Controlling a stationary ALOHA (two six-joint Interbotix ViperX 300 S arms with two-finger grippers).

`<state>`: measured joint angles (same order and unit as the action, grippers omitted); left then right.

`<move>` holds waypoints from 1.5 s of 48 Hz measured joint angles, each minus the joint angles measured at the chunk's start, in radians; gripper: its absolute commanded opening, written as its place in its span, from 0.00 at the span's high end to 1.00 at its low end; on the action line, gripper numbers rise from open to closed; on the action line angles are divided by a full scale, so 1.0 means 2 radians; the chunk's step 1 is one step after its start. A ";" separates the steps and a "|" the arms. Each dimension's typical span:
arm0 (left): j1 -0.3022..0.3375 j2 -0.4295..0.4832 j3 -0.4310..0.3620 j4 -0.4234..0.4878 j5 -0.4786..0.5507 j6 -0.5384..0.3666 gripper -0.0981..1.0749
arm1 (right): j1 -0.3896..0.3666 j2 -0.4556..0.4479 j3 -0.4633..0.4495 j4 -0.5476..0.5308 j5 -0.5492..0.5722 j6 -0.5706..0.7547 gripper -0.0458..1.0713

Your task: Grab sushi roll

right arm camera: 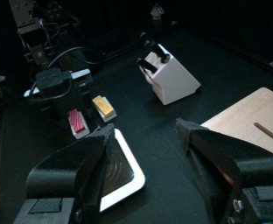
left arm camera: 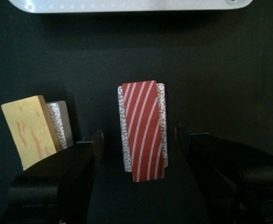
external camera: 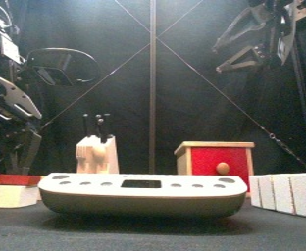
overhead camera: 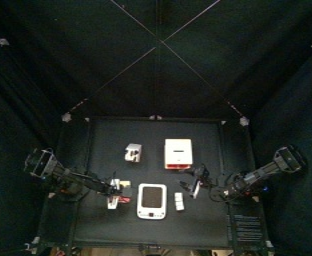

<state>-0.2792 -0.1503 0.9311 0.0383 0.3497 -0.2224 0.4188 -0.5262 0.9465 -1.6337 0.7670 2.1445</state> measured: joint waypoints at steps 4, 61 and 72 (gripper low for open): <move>0.000 -0.002 -0.001 0.006 0.000 -0.001 0.08 | -0.001 0.001 -0.001 0.020 0.000 0.000 0.15; -0.005 -0.107 0.035 0.108 -0.082 -0.002 0.08 | -0.028 0.211 -0.134 0.477 0.018 -0.011 0.15; 0.002 -0.107 0.038 0.112 -0.081 0.000 0.08 | -0.022 0.255 -0.173 0.533 0.050 -0.012 0.15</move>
<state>-0.2761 -0.3651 1.0063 0.2623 0.1871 -0.2224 0.3743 -0.0169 0.5998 -0.5676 0.8667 2.1215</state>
